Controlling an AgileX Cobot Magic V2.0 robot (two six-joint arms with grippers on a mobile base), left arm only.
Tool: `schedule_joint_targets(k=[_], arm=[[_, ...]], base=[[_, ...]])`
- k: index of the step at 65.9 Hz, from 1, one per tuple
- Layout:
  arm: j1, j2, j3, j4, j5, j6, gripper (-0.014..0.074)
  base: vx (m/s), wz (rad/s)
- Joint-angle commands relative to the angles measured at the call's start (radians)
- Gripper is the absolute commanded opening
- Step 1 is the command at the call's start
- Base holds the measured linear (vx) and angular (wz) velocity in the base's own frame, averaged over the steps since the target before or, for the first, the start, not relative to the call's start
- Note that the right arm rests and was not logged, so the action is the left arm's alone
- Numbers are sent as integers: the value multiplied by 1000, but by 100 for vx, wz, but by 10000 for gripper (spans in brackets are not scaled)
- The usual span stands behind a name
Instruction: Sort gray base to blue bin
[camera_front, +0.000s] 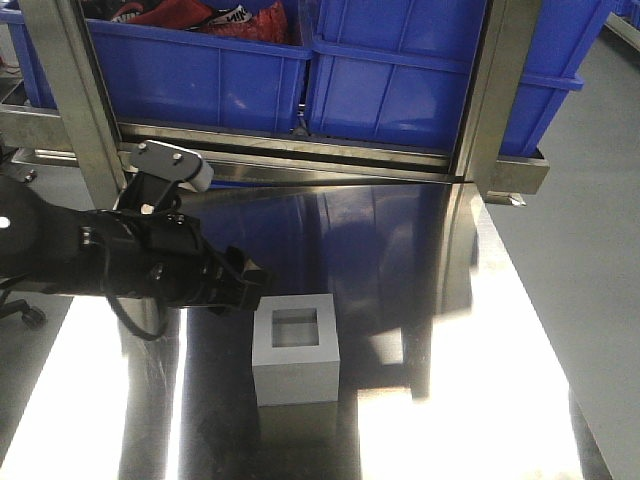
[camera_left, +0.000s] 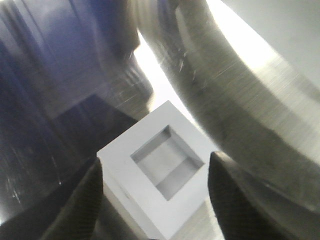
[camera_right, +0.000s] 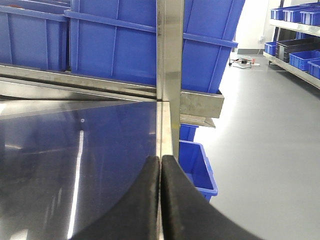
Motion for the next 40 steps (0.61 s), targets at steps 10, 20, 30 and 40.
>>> schedule_joint_targets(k=[10, 20, 30, 40], arm=[[-11, 42, -86, 101, -2, -197, 437], [-11, 68, -122, 161, 44, -280, 437], [-11, 89, -150, 231, 102, -324, 437], [-11, 108, -153, 252, 148, -324, 440]], base=[[0, 0], [0, 0], [0, 0], [0, 0]])
